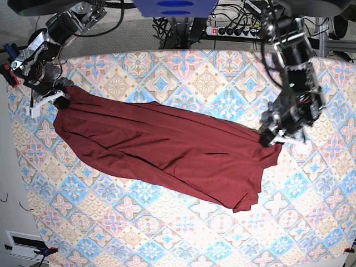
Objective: Layout the t-shirt on the table in an organized manner, then fold the t-shirt properly
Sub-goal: 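Lift and pull both grippers apart to spread the shirt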
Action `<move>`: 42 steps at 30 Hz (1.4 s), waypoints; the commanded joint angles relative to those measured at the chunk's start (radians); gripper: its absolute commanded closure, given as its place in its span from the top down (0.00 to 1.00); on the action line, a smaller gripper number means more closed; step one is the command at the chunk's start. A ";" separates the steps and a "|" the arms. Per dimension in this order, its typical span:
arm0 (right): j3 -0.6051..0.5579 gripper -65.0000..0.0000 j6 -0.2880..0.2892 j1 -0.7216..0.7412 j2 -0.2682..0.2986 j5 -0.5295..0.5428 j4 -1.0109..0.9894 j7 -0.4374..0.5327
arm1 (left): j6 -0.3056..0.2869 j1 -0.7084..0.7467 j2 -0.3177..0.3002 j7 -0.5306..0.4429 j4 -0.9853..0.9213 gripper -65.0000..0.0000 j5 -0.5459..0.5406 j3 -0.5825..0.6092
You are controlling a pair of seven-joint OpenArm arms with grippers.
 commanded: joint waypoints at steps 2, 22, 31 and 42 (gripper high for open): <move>-0.005 0.00 -0.003 -0.008 -0.002 0.003 0.002 -0.065 | -0.005 0.020 -0.042 -0.010 0.078 0.00 -0.025 -0.004; -0.101 0.00 -0.003 -0.261 0.003 0.017 0.271 -0.068 | -0.005 0.354 -0.236 -0.010 0.189 0.00 -0.155 -0.085; -0.101 0.00 -0.003 -0.276 0.003 0.014 0.284 -0.068 | -0.005 0.474 -0.233 0.031 0.307 0.00 -0.149 -0.174; -0.099 0.17 -0.003 -0.278 0.003 0.012 0.284 -0.068 | -0.004 0.473 -0.231 0.031 0.307 0.04 -0.149 -0.172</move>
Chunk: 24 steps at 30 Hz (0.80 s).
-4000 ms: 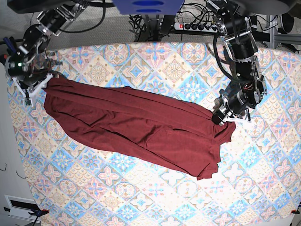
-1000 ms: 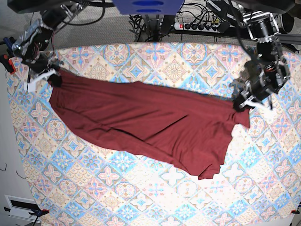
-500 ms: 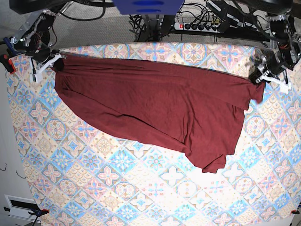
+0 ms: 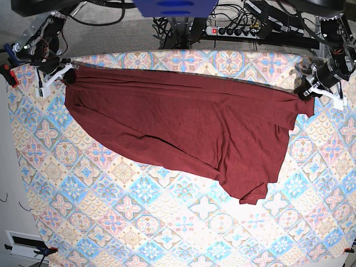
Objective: Layout the t-shirt on the table in an organized manner, then fold the t-shirt properly
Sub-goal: 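Lift and pull both grippers apart to spread the shirt, then release the shirt and move both grippers down along its sides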
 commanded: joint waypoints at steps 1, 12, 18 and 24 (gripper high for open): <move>0.009 0.22 -0.009 -0.008 0.017 -0.040 0.010 -0.018 | -0.003 -0.006 -0.024 -0.024 0.016 0.06 -0.010 -0.010; 0.011 0.32 -0.009 -0.016 0.015 -0.040 0.010 -0.015 | -0.003 -0.069 -0.024 -0.022 0.165 0.09 -0.012 -0.010; 0.012 0.33 -0.009 -0.017 0.012 -0.040 0.010 -0.015 | -0.001 -0.092 -0.025 -0.019 0.181 0.10 0.010 -0.012; 0.012 0.38 -0.009 -0.017 0.014 -0.040 0.012 -0.015 | 0.004 -0.097 -0.025 -0.021 0.179 0.20 0.083 -0.013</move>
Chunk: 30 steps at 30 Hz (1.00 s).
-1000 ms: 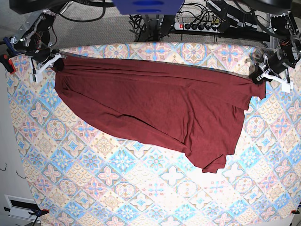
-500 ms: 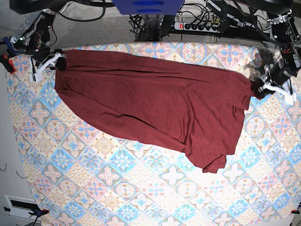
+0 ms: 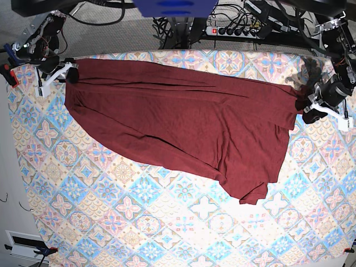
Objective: Layout the t-shirt on the table in an organized manner, then fold the t-shirt properly
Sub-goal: 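Release the shirt and move both grippers down along its sides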
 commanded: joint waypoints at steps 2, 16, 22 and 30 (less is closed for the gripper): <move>0.010 0.41 -0.009 -0.009 0.014 -0.046 0.020 -0.022 | -0.001 -0.022 -0.021 -0.016 0.015 0.27 -0.012 -0.009; 0.010 0.43 -0.009 -0.008 0.012 -0.040 0.050 -0.022 | -0.002 -0.054 0.062 -0.014 0.015 0.67 -0.015 -0.007; 0.012 0.43 -0.009 -0.001 0.012 -0.040 0.052 -0.019 | -0.004 -0.097 0.091 -0.014 0.015 0.67 -0.015 -0.007; 0.096 0.43 -0.009 -0.001 0.012 -0.043 0.050 -0.019 | -0.002 -0.157 0.093 -0.014 -0.017 0.67 -0.007 -0.007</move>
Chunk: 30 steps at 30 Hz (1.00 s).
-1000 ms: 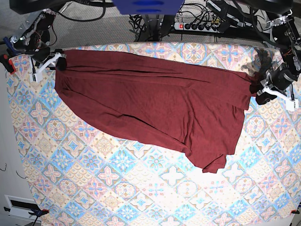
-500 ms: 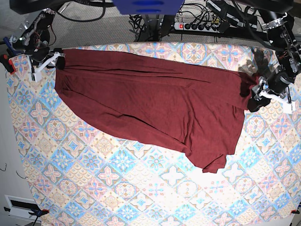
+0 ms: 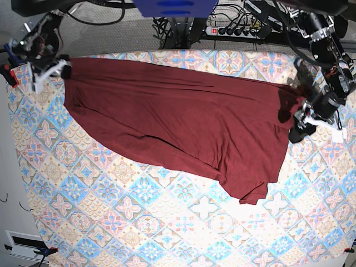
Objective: Layout the t-shirt on the table in an organized manner, then fold the t-shirt properly
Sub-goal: 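Release the shirt and move both grippers down along its sides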
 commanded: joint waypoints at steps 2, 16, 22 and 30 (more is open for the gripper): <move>0.014 0.43 -0.004 0.002 0.017 0.003 0.012 0.009 | -0.003 -0.046 -0.018 -0.016 -0.045 0.67 -0.012 -0.009; 0.026 0.63 -0.004 0.057 0.017 0.006 0.012 0.003 | -0.003 -0.178 -0.016 -0.016 -0.200 0.67 -0.012 -0.004; 0.026 0.66 -0.004 0.058 0.017 0.008 0.012 0.004 | -0.003 -0.178 -0.016 -0.016 -0.200 0.67 -0.010 -0.004; 0.026 0.77 -0.004 0.065 0.017 0.003 0.011 0.007 | -0.005 -0.178 -0.016 -0.016 -0.200 0.67 -0.010 -0.004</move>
